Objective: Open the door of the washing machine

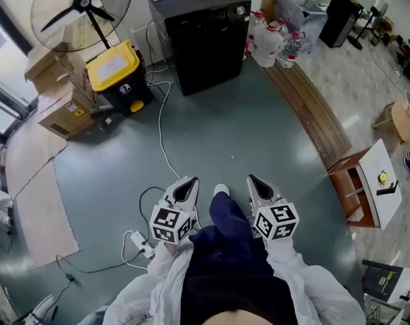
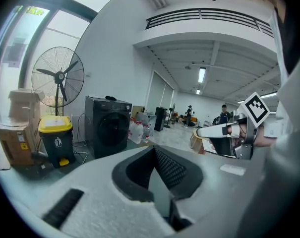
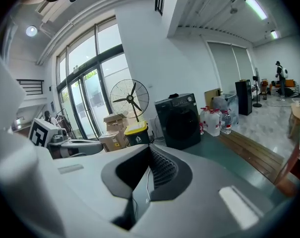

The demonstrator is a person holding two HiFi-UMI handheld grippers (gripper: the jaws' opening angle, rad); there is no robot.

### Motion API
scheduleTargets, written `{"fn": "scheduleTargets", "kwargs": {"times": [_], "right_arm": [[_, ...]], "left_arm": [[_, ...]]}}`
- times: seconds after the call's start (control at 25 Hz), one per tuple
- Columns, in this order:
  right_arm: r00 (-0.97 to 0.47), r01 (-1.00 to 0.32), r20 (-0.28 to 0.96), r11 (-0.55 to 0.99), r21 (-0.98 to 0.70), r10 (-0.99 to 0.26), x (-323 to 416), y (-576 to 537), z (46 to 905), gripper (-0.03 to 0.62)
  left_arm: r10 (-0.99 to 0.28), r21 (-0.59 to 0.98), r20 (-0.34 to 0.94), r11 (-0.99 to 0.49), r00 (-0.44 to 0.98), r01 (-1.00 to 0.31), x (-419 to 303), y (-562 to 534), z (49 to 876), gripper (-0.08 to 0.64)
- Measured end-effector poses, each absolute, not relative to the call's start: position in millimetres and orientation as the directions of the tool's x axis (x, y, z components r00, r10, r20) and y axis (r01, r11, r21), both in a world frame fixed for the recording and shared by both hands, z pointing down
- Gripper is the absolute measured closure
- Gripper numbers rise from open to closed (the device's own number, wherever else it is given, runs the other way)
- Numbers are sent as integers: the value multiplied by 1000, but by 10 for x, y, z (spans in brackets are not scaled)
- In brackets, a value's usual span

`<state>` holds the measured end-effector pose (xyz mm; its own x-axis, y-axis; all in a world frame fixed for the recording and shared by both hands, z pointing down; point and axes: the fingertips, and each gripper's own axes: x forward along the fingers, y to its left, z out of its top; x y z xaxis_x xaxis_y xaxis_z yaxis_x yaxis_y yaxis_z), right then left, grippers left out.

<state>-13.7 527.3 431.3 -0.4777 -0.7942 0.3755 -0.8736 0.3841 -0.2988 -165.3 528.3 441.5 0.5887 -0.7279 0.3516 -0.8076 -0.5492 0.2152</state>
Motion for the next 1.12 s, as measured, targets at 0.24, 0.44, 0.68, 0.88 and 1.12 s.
{"fn": "scheduleTargets", "kwargs": {"times": [0.24,0.44,0.68,0.88,1.12], "right_arm": [[-493,-866,358,407,-292,-793,-102,4214,4236,583],[-493,-865,344,407,-294,-799,-13,3464,4165,583],[-502,-860,325,422,-288,-802,53,3015,4112,583],[-493,-863,338,402,-305,-802,77,2904,4200,583],[-478,-871,378,372,-319,-793,77,2653,4389,583]], "left_arm": [[-746,194,320,-552,584,-811,-1639,4199,4217,560],[-760,203,299,-540,577,-817,-1584,3465,4155,560],[-760,223,295,-534,579,-815,-1465,3045,4220,560],[-727,234,320,-560,607,-795,-1341,2885,4291,560],[-734,241,332,-541,592,-806,-1388,2446,4403,560]]}}
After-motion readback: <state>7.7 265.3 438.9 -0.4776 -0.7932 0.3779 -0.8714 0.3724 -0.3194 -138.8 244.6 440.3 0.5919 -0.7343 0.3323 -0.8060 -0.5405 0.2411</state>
